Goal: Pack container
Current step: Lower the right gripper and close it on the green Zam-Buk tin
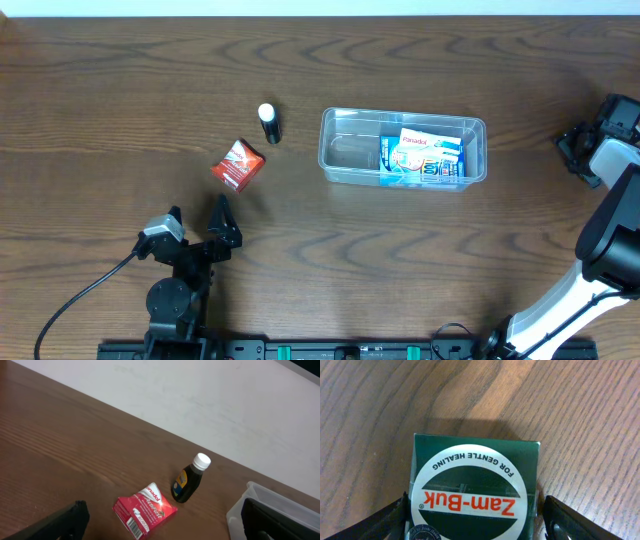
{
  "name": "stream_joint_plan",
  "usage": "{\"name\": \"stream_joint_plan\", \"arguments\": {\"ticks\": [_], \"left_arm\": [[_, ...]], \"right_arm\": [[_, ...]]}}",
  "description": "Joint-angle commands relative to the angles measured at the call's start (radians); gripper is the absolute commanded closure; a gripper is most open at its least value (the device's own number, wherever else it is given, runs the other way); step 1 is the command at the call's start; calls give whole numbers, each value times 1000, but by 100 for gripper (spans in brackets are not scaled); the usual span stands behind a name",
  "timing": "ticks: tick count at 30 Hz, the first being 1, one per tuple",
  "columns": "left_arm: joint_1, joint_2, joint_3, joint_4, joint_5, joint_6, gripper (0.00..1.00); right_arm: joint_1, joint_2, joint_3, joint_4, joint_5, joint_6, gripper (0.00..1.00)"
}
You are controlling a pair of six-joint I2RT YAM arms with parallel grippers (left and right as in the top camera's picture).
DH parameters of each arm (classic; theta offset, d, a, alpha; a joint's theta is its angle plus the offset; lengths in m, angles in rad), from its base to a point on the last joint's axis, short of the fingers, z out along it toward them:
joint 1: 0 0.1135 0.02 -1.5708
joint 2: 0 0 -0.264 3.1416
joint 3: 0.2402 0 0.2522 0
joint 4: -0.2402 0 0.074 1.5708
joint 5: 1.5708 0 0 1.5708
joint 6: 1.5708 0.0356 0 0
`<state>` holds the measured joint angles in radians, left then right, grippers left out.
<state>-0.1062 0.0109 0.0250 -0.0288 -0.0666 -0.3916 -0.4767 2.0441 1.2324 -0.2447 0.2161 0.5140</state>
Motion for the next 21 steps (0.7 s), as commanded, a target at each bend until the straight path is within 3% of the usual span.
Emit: {"name": "stream_joint_plan", "arguments": {"ticks": [1,10,17,21], "left_arm": [[5,-7,-21,-36,-27,16,2],[5,-7,-21,-36,-27,16,2],[5,-7,-21,-36,-27,16,2],[5,-7,-21,-36,-27,16,2]], "right_arm": [[-8,9,-4,-32,29,1,21],[-8,-61,-4,-51,42,-170,24],[-10,-78,-4,-48,41,-301,11],[-10,-78,-4,-50,41,-306,11]]}}
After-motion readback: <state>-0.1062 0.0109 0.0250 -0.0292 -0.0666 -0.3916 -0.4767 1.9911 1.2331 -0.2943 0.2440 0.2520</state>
